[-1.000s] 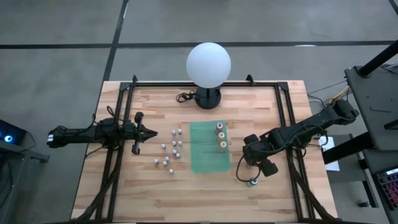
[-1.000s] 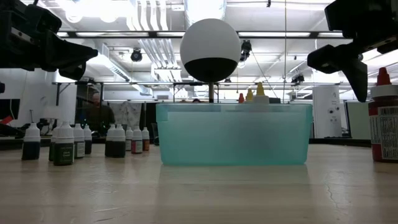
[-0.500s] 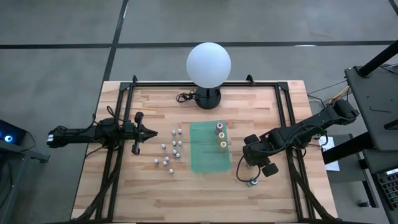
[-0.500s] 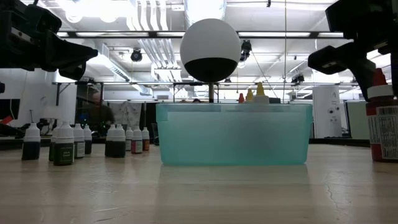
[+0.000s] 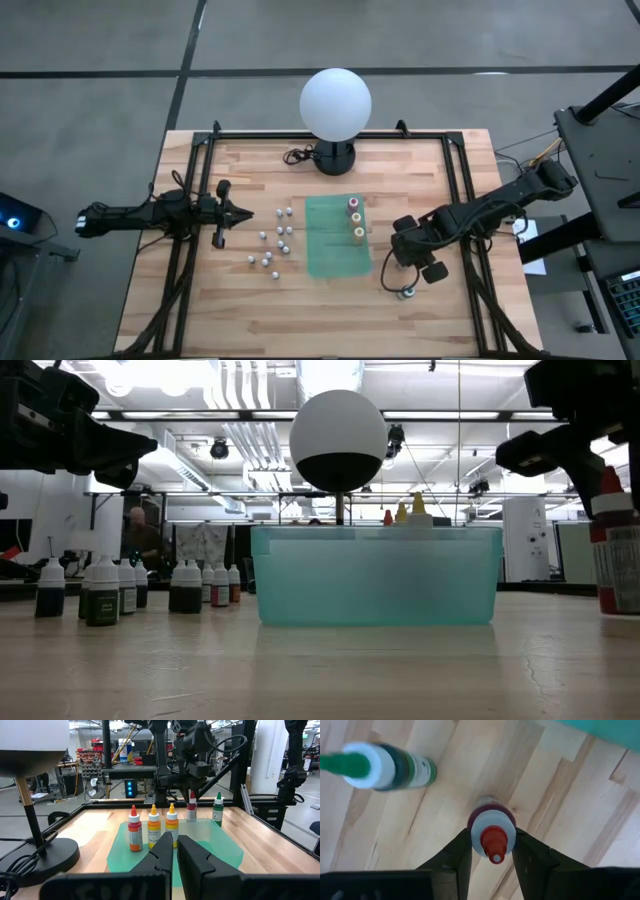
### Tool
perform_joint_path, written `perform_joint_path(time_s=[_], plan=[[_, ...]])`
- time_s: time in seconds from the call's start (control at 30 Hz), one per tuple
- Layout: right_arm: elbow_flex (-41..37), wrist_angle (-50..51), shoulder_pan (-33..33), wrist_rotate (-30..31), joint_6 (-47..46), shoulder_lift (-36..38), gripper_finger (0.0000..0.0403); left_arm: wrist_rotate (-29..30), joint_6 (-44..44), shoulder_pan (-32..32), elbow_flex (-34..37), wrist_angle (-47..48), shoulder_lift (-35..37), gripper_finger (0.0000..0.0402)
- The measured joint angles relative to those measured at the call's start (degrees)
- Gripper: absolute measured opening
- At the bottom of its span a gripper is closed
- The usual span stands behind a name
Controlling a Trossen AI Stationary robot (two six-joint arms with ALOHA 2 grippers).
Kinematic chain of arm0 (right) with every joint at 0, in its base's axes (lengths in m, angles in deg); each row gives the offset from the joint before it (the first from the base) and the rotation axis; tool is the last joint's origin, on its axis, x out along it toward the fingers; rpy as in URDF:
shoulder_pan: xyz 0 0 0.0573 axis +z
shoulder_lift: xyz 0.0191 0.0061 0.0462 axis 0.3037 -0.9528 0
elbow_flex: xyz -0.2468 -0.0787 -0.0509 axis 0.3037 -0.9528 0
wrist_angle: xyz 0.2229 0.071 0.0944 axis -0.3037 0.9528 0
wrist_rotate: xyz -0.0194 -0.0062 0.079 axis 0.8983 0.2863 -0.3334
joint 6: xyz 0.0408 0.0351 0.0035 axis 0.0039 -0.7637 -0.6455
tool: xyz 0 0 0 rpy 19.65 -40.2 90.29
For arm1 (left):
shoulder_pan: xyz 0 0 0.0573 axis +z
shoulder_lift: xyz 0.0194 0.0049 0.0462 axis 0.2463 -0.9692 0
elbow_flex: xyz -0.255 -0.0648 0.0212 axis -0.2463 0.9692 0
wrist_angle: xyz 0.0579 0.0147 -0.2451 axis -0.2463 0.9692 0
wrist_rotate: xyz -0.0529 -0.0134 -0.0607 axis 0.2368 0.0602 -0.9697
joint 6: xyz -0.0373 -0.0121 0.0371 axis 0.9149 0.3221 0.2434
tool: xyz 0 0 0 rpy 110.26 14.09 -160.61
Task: Pick & Place food coloring
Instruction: Put the large red food coloring bottle into the green bin
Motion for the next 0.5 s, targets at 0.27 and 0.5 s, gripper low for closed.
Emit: perform_joint_path(time_s=[0.27,0.5], plan=[[5.5,2.1,0.0,0.0,0.0,0.0,0.0118,0.0,0.0,0.0,0.0,0.0,0.0,0.0000],[11.1,4.2,-0.1,0.1,0.0,-0.2,0.0112,0.0,0.0,0.0,0.0,0.0,0.0,0.0000]])
